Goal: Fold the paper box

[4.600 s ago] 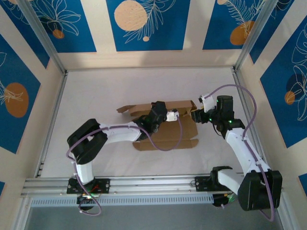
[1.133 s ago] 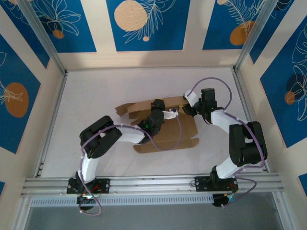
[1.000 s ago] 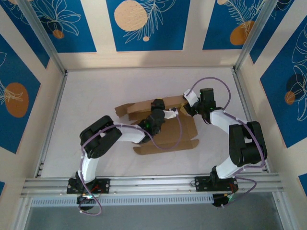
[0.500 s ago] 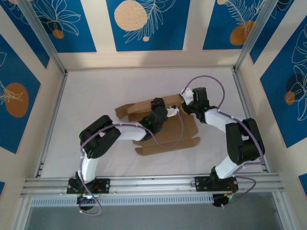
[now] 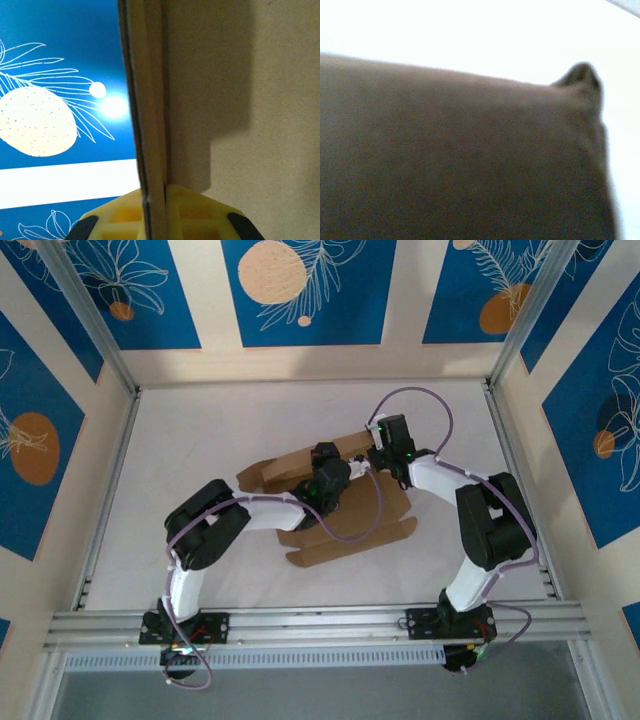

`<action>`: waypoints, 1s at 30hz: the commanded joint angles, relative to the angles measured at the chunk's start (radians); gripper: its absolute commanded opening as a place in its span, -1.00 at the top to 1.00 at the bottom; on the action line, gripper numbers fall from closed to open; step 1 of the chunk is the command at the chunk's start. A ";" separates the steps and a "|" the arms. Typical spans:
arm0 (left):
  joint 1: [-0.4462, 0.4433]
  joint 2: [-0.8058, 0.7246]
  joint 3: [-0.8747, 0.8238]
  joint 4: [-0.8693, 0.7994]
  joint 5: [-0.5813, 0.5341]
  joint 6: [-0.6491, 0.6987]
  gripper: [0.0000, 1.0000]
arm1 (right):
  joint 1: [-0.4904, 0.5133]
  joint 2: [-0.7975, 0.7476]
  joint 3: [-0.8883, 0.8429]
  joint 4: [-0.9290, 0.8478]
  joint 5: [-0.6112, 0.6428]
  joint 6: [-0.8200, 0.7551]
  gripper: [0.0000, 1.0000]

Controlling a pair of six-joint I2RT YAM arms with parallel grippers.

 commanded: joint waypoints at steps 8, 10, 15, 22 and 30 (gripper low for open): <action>-0.073 -0.011 0.008 -0.100 0.125 -0.040 1.00 | 0.024 0.087 0.056 -0.103 0.285 0.129 0.68; -0.075 -0.012 0.010 -0.106 0.125 -0.053 1.00 | 0.032 0.077 0.045 -0.079 0.259 0.117 0.54; -0.073 -0.020 0.002 -0.120 0.130 -0.072 1.00 | 0.027 0.004 0.014 -0.027 0.042 0.047 0.17; -0.063 0.004 -0.023 -0.049 0.112 0.007 1.00 | -0.046 -0.153 -0.073 0.004 -0.251 -0.030 -0.28; -0.049 -0.008 -0.023 -0.060 0.111 0.017 1.00 | -0.076 -0.323 -0.199 0.047 -0.488 -0.142 -0.54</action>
